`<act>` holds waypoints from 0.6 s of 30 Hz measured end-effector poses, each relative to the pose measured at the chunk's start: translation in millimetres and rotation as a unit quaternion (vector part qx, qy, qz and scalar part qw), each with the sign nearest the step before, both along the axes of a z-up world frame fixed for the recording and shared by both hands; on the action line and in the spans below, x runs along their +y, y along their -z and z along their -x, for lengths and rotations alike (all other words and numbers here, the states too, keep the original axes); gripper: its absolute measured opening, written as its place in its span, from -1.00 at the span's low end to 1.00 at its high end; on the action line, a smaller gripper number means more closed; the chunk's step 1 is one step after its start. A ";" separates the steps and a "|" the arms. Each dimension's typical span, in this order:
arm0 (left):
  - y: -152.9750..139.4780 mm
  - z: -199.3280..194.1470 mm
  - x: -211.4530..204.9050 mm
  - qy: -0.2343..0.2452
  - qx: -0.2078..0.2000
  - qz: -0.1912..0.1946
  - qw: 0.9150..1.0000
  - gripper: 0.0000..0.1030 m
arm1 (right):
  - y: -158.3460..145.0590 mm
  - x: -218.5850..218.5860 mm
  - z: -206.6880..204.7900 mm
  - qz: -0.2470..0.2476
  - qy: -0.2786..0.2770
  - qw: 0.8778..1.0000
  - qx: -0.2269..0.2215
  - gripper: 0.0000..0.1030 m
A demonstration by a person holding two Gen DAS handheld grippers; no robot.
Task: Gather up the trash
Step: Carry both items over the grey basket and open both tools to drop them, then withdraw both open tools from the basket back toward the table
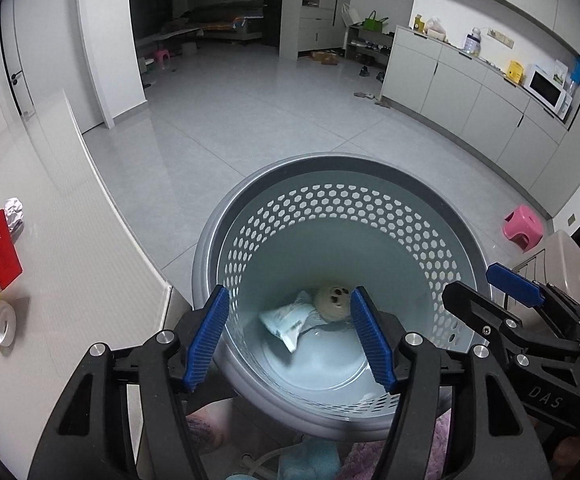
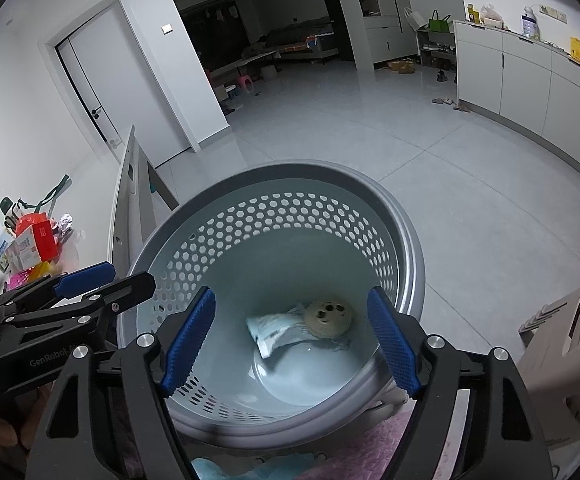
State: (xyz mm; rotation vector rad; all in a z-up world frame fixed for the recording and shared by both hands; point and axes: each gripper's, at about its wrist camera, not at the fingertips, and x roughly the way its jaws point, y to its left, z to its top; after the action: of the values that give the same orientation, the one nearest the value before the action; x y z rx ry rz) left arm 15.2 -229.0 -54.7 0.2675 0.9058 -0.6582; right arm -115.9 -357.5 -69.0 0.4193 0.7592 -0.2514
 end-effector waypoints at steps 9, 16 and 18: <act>0.5 -0.4 5.8 -0.004 -0.002 0.001 1.000 0.30 | -3.7 0.7 0.8 -0.001 0.000 1.000 -0.003 0.46; -1.5 1.0 13.1 -0.015 0.000 0.003 1.000 0.34 | -8.0 3.3 2.0 0.000 -0.002 1.000 -0.006 0.46; -3.4 1.7 16.2 -0.018 -0.001 0.005 1.000 0.40 | -9.1 4.0 2.5 0.001 -0.003 1.000 -0.007 0.46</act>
State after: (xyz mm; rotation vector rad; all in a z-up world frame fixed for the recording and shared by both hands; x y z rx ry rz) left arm 13.5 -212.8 -51.3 0.2430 0.9026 -0.6289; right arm -118.4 -353.5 -59.9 0.4162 0.7464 -0.2428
